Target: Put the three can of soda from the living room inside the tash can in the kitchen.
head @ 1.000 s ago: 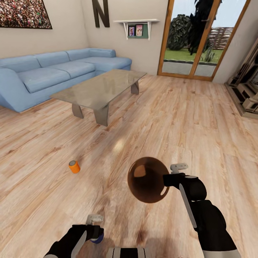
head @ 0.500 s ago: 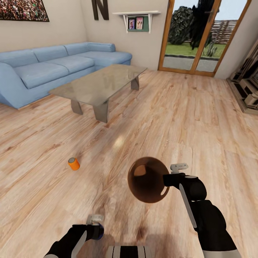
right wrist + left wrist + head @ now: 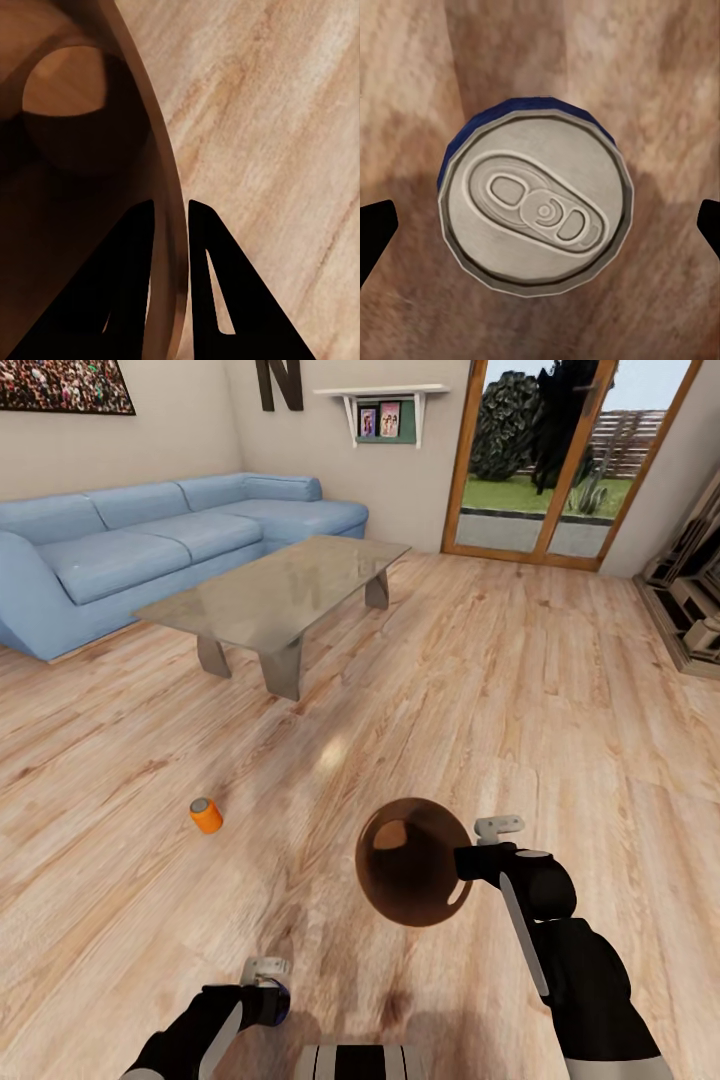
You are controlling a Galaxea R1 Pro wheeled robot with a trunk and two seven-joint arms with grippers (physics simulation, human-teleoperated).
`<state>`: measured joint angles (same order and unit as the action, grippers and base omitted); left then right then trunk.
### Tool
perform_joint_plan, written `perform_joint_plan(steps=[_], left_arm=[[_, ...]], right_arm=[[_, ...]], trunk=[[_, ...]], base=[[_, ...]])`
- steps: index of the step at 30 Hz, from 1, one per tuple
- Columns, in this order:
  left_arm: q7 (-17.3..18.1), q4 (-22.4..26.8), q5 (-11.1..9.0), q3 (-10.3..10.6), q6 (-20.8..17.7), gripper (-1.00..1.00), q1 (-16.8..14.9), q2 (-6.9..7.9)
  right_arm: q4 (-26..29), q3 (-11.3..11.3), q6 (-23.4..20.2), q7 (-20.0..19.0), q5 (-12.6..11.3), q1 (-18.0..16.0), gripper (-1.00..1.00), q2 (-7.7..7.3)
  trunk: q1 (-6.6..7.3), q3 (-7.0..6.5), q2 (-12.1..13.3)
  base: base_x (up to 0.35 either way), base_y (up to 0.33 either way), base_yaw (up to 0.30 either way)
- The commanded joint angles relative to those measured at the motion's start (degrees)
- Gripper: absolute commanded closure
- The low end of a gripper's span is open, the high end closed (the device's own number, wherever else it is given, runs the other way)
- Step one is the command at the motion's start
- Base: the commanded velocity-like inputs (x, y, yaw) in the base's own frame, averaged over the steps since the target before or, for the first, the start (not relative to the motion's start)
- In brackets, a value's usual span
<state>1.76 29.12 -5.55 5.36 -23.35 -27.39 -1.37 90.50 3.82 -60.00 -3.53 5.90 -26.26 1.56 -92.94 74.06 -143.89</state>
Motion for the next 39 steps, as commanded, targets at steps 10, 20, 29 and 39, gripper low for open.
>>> perform_joint_plan(steps=[10,20,29,39], left_arm=[[0.0,0.14,0.01,0.0,-0.09,-1.0,-0.87,0.05],[0.0,0.12,0.01,0.0,-0.11,-1.0,-1.22,-0.02],[-0.32,0.14,-0.12,-0.08,-0.11,-1.0,-1.26,-0.03],[-0.35,0.15,-0.15,-0.08,-0.11,-1.0,-1.26,-0.03]], right_arm=[[0.02,0.07,0.0,-0.25,-0.8,-0.02,1.0,0.02],[0.02,0.12,0.0,-0.25,-0.8,-0.02,1.0,0.03],[0.02,0.13,0.0,-0.25,-0.8,-0.02,1.0,-0.05],[0.02,0.13,0.0,-0.25,-0.8,-0.02,1.0,-0.06]], trunk=[[0.01,-0.01,0.0],[-0.1,0.88,-0.06],[-0.12,1.1,-0.07],[-0.2,1.77,-0.11]], base=[[0.0,0.0,0.0],[0.0,0.0,0.0],[0.0,0.0,0.0],[0.0,0.0,0.0]])
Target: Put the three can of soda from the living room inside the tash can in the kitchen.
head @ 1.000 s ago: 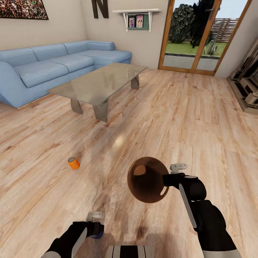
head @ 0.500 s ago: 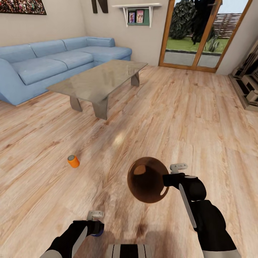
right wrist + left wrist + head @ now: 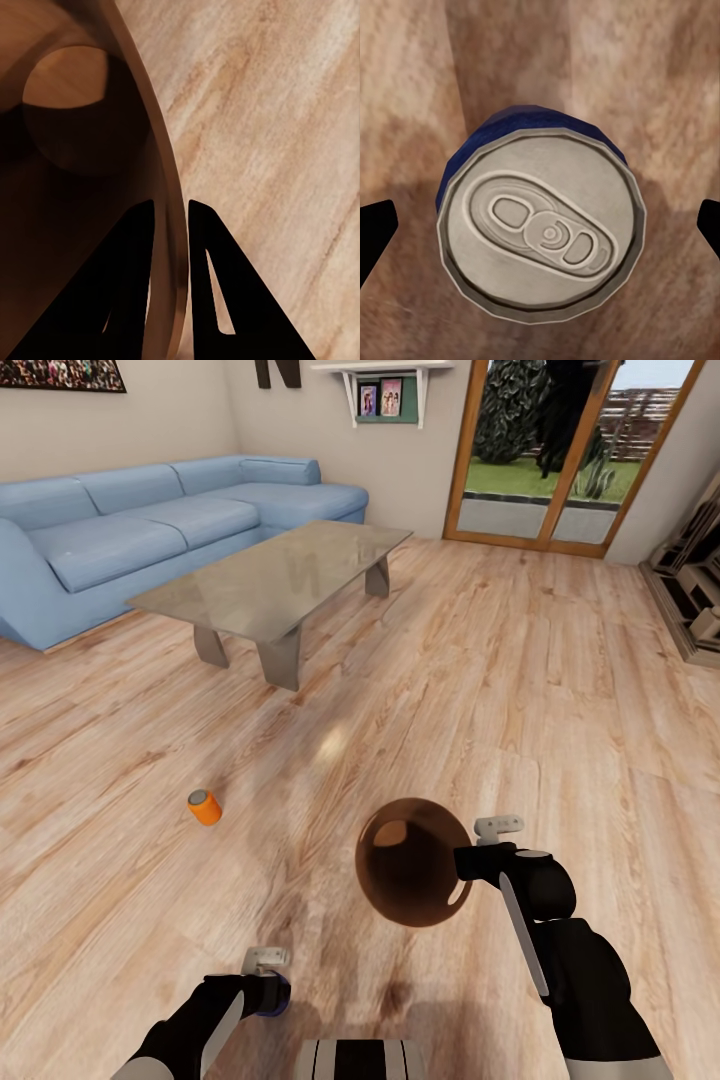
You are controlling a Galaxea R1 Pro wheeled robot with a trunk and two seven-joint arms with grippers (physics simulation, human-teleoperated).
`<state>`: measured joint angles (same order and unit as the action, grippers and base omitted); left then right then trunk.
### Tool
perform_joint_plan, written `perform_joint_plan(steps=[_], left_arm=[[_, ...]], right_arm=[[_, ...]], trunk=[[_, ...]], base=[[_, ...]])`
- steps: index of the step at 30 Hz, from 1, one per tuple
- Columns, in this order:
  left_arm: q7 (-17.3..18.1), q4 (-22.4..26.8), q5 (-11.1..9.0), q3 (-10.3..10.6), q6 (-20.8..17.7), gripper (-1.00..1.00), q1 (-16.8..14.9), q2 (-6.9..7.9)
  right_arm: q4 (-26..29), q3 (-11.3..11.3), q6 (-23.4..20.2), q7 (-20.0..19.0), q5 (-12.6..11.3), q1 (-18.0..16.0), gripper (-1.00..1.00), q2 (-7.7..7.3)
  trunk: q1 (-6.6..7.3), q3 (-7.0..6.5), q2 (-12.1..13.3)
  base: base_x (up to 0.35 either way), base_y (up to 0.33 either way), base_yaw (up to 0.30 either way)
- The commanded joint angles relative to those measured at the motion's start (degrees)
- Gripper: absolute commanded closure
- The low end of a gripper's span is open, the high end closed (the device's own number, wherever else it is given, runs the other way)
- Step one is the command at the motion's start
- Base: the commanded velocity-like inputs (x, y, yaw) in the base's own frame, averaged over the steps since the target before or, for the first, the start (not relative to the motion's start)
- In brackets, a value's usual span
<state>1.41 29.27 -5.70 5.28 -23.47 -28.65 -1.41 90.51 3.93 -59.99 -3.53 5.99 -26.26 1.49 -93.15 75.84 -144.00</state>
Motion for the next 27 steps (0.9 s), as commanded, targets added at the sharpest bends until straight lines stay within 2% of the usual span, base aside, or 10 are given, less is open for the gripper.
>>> perform_joint_plan(steps=[1,5,8,27], left_arm=[[0.0,0.0,0.0,0.0,0.0,-1.0,0.0,0.0],[-0.02,0.0,0.02,0.01,0.0,-1.0,0.0,0.0],[-0.05,0.0,0.03,0.01,0.0,-1.0,0.0,-0.03],[-0.26,0.36,-0.02,0.06,0.0,-1.0,0.0,-0.03]], right_arm=[[0.02,0.02,-0.01,-0.25,-0.89,-0.02,1.0,0.01],[0.02,0.02,-0.01,-0.25,-0.89,-0.02,1.0,0.01],[0.02,0.02,-0.01,-0.25,-0.89,-0.02,1.0,0.01],[0.02,0.02,-0.01,-0.25,-0.89,-0.02,1.0,0.01]], trunk=[[0.01,0.0,0.0],[0.01,0.0,0.0],[-0.07,0.66,-0.04],[-0.07,0.66,-0.04]], base=[[0.0,0.0,0.0],[0.0,0.0,0.0],[0.0,0.0,0.0],[0.0,0.0,0.0]])
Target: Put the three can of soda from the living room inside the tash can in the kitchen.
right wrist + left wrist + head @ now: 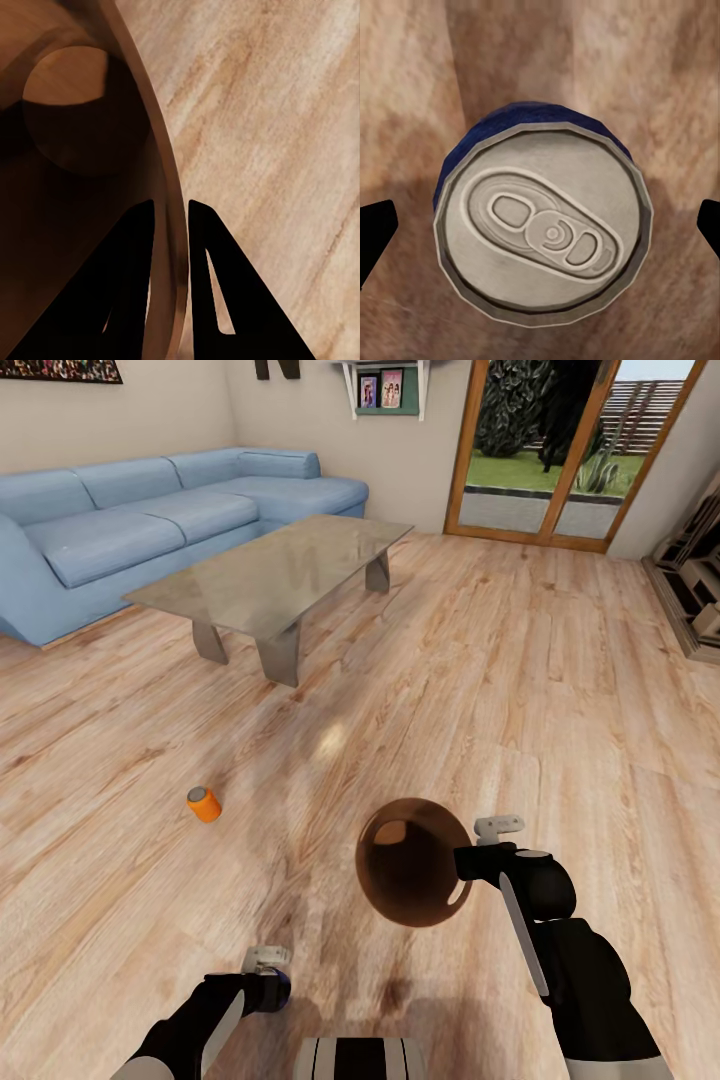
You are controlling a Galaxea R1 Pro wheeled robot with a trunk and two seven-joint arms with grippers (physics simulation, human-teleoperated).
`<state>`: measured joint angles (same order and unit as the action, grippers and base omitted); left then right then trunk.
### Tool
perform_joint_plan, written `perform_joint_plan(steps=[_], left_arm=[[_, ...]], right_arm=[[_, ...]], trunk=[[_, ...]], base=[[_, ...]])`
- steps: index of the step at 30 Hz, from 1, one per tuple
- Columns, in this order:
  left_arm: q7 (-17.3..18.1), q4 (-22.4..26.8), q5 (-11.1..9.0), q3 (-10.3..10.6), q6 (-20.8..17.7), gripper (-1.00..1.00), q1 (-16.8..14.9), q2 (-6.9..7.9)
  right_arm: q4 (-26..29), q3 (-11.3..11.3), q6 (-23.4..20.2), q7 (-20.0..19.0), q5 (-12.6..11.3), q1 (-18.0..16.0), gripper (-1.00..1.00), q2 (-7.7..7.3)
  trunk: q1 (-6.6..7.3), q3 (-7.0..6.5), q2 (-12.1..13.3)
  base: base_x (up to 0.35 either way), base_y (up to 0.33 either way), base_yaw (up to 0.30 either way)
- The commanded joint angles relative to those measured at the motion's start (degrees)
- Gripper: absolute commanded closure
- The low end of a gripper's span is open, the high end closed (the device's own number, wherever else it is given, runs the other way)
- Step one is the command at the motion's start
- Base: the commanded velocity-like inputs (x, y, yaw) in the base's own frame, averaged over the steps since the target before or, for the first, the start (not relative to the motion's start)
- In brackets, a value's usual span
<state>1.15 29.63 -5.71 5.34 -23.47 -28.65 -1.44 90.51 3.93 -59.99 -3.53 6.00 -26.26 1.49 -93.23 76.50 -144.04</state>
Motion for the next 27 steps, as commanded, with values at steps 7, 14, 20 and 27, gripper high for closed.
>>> perform_joint_plan(steps=[7,14,20,27], left_arm=[[0.05,0.09,0.0,-0.01,-0.07,-1.0,-0.06,0.01],[0.04,0.23,0.0,0.02,-0.04,-1.0,-0.04,0.03],[0.06,0.78,0.0,0.01,-0.08,-1.0,-0.08,0.02],[-0.02,0.81,0.06,-0.02,-0.05,-1.0,-0.2,0.03]], right_arm=[[0.02,0.02,-0.01,-0.25,-0.9,-0.02,1.0,0.01],[0.02,0.02,-0.01,-0.25,-0.9,-0.02,1.0,0.01],[0.02,0.02,-0.01,-0.25,-0.9,-0.02,1.0,0.01],[0.02,0.02,-0.01,-0.27,-0.9,-0.02,1.0,0.01]], trunk=[[-0.07,0.66,-0.04],[-0.07,0.66,-0.04],[-0.07,0.66,-0.04],[-0.07,0.66,-0.04]], base=[[0.0,0.0,0.0],[0.0,0.0,0.0],[0.0,0.0,0.0],[0.0,0.0,0.0]])
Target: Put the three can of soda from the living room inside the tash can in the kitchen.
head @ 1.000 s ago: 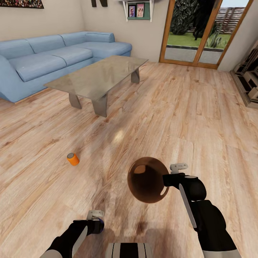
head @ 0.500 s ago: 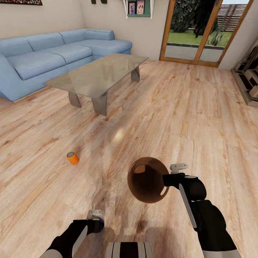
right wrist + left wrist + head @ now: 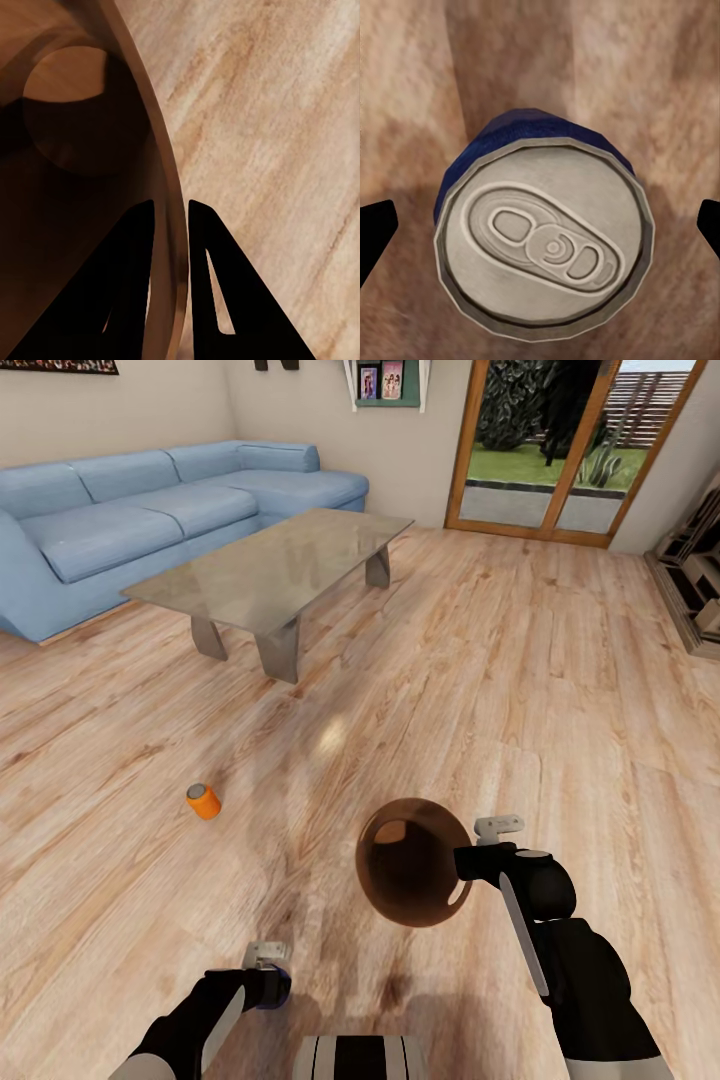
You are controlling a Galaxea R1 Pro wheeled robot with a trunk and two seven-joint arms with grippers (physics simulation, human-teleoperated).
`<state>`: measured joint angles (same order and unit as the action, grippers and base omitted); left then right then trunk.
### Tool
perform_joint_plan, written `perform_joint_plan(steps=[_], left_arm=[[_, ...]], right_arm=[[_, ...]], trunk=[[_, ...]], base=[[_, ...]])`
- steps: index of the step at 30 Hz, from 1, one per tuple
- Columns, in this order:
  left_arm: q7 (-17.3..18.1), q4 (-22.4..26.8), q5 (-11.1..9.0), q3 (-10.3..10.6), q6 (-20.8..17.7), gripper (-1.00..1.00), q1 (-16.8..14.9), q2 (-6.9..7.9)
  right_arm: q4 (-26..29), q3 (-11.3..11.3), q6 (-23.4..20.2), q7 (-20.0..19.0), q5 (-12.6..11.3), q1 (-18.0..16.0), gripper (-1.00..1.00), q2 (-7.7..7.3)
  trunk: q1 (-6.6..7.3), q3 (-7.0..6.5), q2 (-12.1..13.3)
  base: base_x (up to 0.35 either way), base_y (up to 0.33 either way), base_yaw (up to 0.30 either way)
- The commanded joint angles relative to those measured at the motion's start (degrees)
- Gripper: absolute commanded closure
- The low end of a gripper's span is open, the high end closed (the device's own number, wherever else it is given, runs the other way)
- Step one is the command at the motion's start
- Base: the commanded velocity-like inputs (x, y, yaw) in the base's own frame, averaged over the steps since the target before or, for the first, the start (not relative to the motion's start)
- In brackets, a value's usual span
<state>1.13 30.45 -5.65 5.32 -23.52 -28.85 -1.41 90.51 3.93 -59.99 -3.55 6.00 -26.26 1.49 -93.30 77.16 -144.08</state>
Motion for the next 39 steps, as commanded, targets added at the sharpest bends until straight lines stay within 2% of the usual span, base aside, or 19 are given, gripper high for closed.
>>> perform_joint_plan(steps=[1,39], left_arm=[[-0.03,-0.03,0.02,-0.01,0.01,-1.0,-0.03,-0.02],[-2.45,-0.65,-0.06,0.03,0.73,-1.0,-0.15,-0.72]], right_arm=[[0.02,0.02,-0.01,-0.24,-0.9,-0.02,1.0,0.01],[0.02,0.02,-0.01,-0.67,-0.9,-0.02,1.0,0.01]], trunk=[[0.01,0.0,0.0],[0.01,0.0,0.0]], base=[[0.0,0.0,0.0],[0.0,0.0,0.0]])
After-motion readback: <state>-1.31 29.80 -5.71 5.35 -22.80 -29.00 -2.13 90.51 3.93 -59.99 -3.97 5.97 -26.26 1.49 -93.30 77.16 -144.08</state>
